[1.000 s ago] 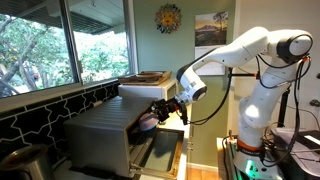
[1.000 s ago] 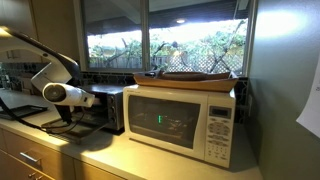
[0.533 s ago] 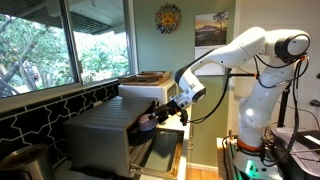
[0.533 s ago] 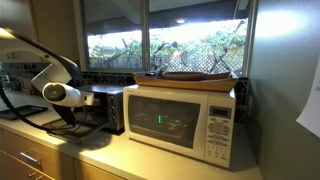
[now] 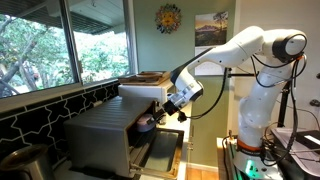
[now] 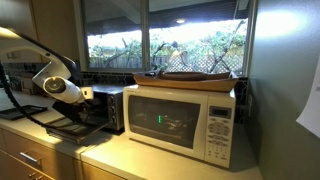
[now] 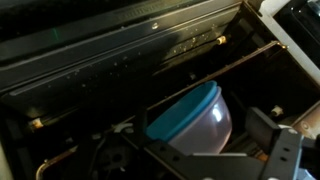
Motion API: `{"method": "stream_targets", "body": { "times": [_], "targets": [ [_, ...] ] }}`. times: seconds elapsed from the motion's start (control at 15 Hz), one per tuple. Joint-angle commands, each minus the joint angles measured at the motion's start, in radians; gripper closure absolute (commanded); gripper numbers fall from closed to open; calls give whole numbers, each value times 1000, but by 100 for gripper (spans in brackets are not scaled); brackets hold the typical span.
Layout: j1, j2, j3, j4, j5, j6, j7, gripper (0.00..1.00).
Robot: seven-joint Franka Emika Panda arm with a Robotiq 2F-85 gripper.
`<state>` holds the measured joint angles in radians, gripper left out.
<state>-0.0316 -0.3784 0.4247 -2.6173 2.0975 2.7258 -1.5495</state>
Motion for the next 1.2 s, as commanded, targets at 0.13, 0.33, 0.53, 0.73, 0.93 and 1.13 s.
{"method": "stream_targets", "body": {
  "times": [0.13,0.33,0.53,0.73,0.93,1.13],
  "targets": [
    [30,64,34,41,-299,148,186,0],
    [34,63,47,37,-471,174,327,0],
    [22,41,55,28,-633,141,475,0],
    [9,7,48,26,-752,98,579,0],
    [-9,-10,46,30,-846,79,673,0],
    [-47,-3,68,27,-975,73,824,0]
  ]
}}
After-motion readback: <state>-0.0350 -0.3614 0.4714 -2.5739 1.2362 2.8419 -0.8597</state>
